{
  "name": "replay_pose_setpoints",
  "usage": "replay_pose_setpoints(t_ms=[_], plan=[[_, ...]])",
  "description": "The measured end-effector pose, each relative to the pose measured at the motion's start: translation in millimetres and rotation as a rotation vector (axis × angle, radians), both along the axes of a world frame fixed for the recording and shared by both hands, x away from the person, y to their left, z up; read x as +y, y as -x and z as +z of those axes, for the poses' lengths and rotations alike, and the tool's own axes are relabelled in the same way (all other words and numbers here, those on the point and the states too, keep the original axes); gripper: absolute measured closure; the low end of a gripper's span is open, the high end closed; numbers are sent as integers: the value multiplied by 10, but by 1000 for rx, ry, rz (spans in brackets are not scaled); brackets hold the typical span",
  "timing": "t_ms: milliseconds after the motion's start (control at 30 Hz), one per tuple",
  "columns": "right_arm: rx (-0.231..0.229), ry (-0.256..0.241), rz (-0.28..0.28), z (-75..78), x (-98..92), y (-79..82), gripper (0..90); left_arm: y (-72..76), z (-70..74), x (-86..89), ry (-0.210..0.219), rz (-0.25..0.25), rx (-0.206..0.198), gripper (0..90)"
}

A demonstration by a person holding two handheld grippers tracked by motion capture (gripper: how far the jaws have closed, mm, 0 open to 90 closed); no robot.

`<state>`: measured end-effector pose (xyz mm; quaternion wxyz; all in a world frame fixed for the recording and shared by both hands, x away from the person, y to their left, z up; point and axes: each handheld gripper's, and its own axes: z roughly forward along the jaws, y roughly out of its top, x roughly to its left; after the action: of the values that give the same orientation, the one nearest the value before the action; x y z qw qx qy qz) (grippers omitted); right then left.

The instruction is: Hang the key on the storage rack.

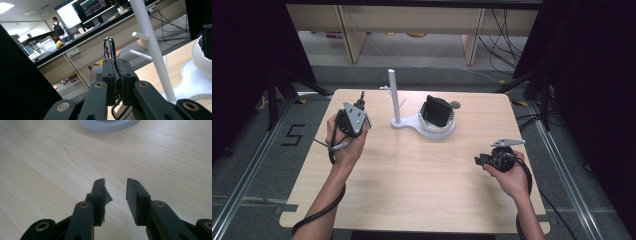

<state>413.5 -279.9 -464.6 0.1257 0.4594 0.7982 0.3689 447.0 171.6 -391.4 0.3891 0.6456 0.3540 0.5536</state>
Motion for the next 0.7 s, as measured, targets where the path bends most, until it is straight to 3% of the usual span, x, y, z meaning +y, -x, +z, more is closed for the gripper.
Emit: replay_pose_setpoints(t_ms=[700], plan=[[4, -4, -5, 6, -5, 8, 689, -174, 34, -157, 12, -26, -16, 849]])
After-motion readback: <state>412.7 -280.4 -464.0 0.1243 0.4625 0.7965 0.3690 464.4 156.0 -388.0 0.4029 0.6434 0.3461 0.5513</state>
